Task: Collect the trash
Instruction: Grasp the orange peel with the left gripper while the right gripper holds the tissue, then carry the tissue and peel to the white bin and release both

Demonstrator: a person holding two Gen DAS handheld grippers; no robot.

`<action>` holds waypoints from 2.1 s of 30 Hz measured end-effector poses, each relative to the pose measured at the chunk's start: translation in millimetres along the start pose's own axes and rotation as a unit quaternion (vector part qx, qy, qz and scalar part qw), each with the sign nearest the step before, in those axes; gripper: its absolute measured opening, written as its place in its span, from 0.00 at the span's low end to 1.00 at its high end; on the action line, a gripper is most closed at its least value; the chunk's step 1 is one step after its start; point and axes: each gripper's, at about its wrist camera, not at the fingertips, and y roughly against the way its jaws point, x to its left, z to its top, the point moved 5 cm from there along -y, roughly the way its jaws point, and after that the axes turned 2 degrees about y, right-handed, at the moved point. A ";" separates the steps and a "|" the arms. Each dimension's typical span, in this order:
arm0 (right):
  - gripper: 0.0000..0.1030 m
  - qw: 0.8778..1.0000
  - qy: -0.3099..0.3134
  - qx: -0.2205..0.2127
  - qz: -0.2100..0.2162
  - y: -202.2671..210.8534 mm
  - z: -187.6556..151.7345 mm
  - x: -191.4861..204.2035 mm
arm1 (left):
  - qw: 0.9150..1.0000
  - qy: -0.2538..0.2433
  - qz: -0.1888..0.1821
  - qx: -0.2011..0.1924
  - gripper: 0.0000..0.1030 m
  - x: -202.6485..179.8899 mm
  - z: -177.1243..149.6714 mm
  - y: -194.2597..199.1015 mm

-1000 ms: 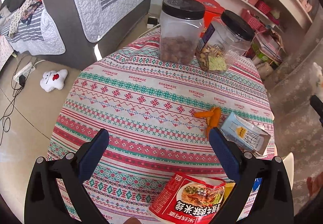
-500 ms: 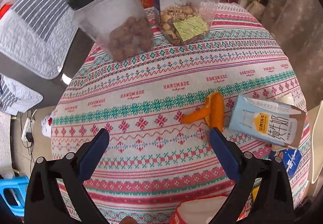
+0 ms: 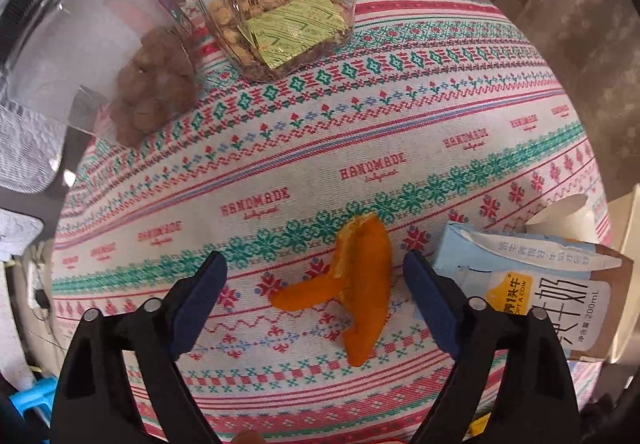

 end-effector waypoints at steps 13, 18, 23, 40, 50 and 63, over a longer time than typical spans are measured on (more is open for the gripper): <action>0.29 1.000 -0.001 0.003 -0.003 2.6 1.6 1.5 | 0.999 0.028 -0.020 0.012 0.72 7.7 -4.9 -9.0; 0.29 1.000 -0.007 0.004 -0.011 4.0 -0.6 -6.6 | 1.000 0.023 0.005 0.013 0.26 0.7 -11.9 -5.8; 0.28 1.000 -0.003 0.003 -0.008 7.1 -2.9 -7.0 | 0.997 0.071 0.004 -0.016 0.21 30.4 -26.7 22.9; 0.28 0.997 0.050 -0.015 0.049 26.1 -24.3 47.4 | 0.957 0.187 0.014 -0.222 0.20 57.7 -110.4 190.4; 0.28 0.995 0.089 -0.033 0.020 34.9 -45.3 53.1 | 0.930 0.162 0.030 -0.329 0.21 16.4 -129.5 231.5; 0.28 0.994 0.038 -0.074 -0.074 55.4 -42.6 -14.1 | 0.903 0.131 0.017 -0.409 0.21 -32.6 -128.0 267.7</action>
